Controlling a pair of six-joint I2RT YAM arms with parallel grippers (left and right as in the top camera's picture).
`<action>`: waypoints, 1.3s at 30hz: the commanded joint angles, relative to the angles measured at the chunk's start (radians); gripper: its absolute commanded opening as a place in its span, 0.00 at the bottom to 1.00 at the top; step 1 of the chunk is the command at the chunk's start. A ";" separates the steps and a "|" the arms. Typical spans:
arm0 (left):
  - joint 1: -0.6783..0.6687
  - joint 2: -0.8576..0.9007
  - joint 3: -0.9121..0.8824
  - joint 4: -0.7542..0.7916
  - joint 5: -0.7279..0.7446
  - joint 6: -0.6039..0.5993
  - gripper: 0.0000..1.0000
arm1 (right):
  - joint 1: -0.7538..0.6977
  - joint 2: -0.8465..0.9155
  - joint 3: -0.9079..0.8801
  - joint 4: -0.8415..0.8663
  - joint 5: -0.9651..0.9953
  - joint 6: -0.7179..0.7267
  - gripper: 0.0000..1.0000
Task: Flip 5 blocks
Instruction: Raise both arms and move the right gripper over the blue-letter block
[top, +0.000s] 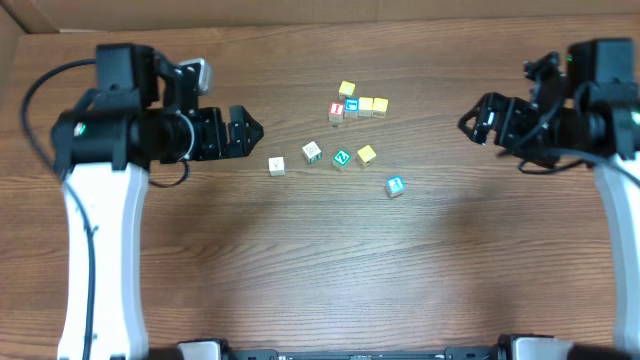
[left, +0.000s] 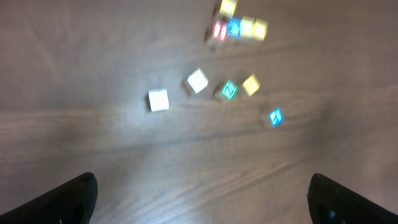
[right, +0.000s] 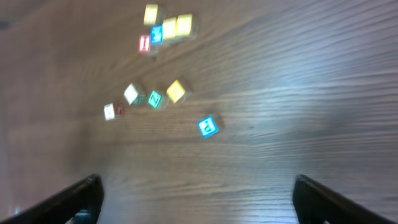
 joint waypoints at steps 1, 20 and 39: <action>0.000 0.069 0.022 -0.028 0.037 0.015 0.95 | 0.029 0.053 0.015 0.002 -0.101 -0.003 0.85; 0.000 0.311 0.022 -0.048 -0.132 -0.060 0.47 | 0.383 0.285 0.013 0.080 0.197 -0.002 0.90; 0.000 0.311 0.020 0.029 -0.253 -0.117 1.00 | 0.433 0.438 -0.082 0.184 0.383 -0.174 0.89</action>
